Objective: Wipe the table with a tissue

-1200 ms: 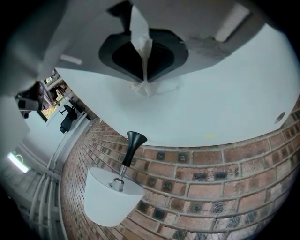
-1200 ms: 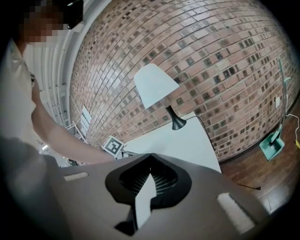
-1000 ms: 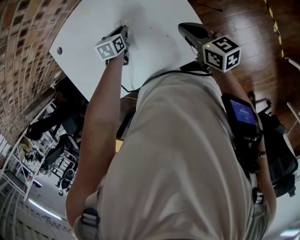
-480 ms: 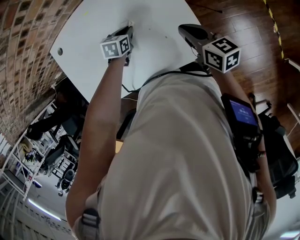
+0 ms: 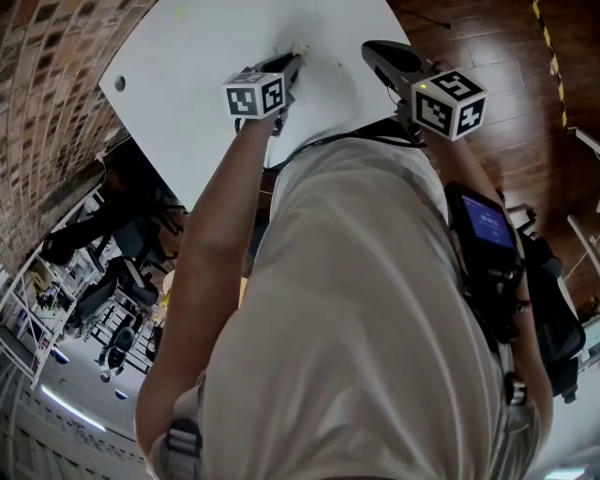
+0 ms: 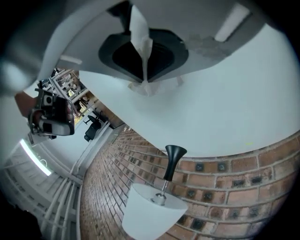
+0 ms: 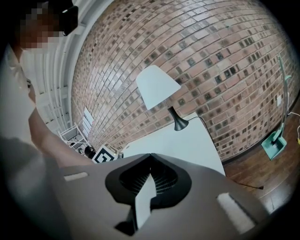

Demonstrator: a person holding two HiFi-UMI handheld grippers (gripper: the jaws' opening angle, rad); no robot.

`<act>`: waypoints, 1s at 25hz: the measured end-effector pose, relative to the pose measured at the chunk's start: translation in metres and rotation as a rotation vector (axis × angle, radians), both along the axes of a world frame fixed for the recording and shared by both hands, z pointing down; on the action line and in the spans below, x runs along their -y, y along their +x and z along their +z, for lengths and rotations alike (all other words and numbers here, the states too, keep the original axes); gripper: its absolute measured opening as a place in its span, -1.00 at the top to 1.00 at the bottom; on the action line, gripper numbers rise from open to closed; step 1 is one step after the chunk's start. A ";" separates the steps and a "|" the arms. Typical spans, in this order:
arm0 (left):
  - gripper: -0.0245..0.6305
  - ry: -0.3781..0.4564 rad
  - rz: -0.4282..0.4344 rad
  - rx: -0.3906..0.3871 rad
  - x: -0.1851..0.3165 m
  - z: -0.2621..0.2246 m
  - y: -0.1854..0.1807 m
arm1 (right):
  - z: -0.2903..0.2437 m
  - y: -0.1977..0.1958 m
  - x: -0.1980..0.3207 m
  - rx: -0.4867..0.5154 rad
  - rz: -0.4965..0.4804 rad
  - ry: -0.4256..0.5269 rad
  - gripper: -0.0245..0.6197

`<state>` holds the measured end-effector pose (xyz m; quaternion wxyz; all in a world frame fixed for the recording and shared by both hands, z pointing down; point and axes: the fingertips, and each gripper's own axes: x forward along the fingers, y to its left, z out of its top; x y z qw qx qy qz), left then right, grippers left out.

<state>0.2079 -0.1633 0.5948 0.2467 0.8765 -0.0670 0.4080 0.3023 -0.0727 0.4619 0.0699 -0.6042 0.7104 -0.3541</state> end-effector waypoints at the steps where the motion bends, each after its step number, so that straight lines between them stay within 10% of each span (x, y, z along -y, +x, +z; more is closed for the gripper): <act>1: 0.83 0.009 -0.015 -0.029 -0.003 -0.003 -0.003 | -0.001 -0.001 0.001 -0.001 0.000 0.001 0.90; 13: 0.83 0.019 -0.219 -0.309 0.021 -0.056 -0.071 | -0.024 -0.065 0.008 -0.071 0.000 -0.016 0.90; 25: 0.82 0.029 -0.252 -0.326 0.007 -0.047 -0.122 | -0.037 -0.109 -0.036 -0.132 0.115 -0.019 0.90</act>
